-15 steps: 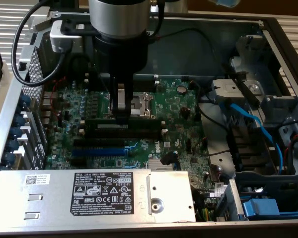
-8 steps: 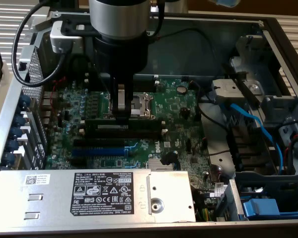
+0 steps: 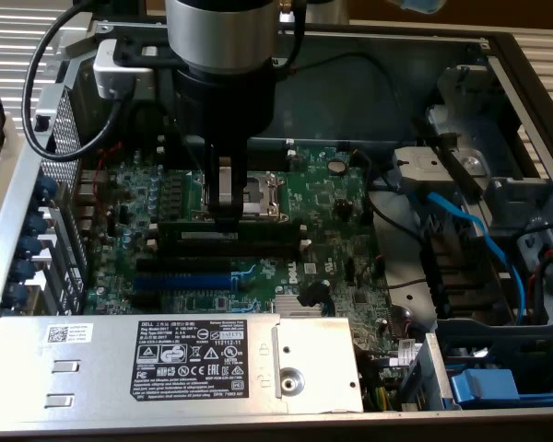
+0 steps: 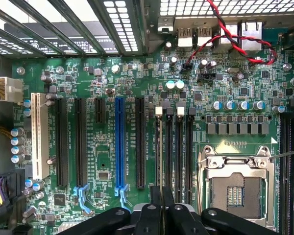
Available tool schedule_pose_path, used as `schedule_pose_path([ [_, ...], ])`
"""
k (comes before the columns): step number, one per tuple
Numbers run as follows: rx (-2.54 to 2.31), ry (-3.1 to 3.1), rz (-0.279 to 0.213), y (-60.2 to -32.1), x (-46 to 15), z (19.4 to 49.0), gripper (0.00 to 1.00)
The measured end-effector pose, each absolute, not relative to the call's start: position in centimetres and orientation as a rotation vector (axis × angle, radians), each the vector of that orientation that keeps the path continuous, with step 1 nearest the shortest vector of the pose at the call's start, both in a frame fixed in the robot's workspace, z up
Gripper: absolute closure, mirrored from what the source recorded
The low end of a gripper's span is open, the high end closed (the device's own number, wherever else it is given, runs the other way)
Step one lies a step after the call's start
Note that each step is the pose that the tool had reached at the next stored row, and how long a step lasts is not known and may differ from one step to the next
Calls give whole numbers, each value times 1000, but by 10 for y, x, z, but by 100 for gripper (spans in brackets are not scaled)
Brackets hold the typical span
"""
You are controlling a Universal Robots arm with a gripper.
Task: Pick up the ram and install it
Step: 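Insert the ram into the slot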
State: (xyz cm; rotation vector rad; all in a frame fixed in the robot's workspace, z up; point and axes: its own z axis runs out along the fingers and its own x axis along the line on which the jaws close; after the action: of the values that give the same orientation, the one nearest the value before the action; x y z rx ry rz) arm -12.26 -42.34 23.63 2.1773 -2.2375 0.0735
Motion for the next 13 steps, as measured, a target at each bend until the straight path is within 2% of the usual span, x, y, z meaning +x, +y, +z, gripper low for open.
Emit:
schedule_pose_path([
  [13,2178,-2238,75,-423,-123,235,88],
])
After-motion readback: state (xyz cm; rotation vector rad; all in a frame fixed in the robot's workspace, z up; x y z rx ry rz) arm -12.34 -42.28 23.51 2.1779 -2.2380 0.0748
